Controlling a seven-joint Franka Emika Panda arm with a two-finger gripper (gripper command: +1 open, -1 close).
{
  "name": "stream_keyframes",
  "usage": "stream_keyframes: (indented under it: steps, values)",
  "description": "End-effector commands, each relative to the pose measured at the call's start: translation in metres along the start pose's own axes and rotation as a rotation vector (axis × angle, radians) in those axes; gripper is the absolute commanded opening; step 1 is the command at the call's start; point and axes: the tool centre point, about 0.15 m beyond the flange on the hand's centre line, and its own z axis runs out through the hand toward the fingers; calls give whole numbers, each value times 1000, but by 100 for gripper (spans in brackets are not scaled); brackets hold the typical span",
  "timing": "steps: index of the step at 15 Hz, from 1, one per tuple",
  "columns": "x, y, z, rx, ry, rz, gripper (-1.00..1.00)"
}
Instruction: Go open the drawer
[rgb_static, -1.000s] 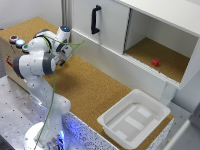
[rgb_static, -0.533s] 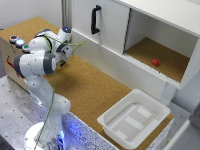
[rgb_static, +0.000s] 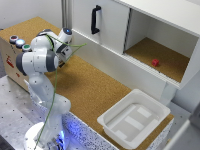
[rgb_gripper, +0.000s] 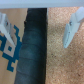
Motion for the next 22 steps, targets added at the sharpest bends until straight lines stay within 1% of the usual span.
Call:
stream_keyframes:
  steps: [1, 6, 11, 22]
  values:
    - [8, -4, 8, 52, -2, -26, -100]
    - [15, -2, 5, 37, 2, -41, -100]
    - [8, 2, 6, 33, -2, -40, -100]
    - [-9, 53, 0, 45, -26, -16, -100]
